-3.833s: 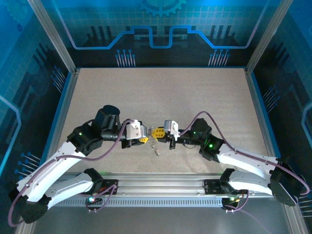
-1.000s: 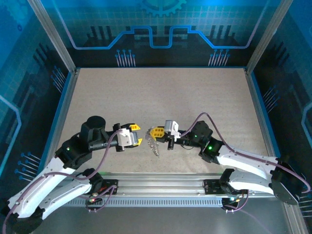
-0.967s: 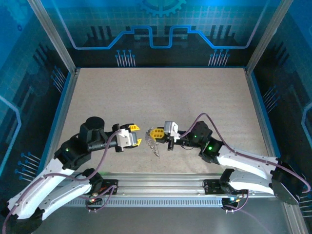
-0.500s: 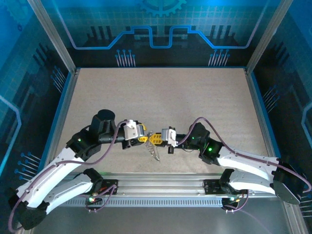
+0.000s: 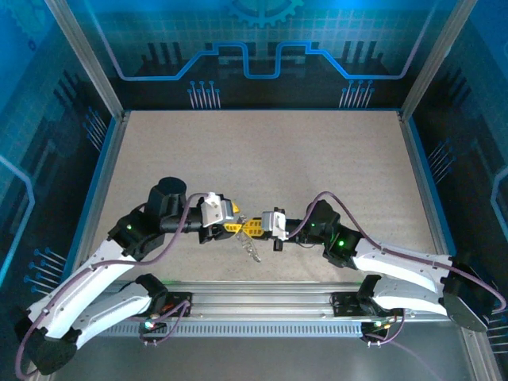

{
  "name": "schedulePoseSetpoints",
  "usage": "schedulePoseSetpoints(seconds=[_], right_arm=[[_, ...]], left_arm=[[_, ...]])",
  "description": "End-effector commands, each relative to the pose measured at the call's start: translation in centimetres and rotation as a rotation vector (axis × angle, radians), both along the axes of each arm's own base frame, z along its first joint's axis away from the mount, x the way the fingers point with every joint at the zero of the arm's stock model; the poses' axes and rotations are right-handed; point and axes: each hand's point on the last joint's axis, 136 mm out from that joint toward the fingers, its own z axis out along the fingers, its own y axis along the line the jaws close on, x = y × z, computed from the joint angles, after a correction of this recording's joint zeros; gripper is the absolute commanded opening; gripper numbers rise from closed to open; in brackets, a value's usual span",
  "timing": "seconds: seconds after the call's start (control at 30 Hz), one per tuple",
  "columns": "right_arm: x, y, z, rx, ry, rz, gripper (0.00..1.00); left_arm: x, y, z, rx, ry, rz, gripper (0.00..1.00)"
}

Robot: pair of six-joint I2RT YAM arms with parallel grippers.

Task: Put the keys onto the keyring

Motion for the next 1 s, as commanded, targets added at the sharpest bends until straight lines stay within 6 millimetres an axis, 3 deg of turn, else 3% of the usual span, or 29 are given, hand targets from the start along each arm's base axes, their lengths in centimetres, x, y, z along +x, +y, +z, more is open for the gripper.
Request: schedulePoseSetpoints(seconds=[0.0, 0.5, 0.97], right_arm=[[-0.1, 0.1, 1.6, 0.04, -0.047, -0.002, 0.0], [0.0, -0.2, 2.3, 0.055, -0.049, -0.018, 0.0], [0.0, -0.2, 3.5, 0.093, -0.05, -0.02, 0.0]], left_arm=[[-1.0, 0.5, 0.2, -0.025, 0.046, -0.011, 0.43], [-1.4, -0.5, 0.0, -0.064, 0.095, -0.079, 0.4], [-1.5, -0.6, -1.0, -0.046, 0.126, -0.084, 0.29]])
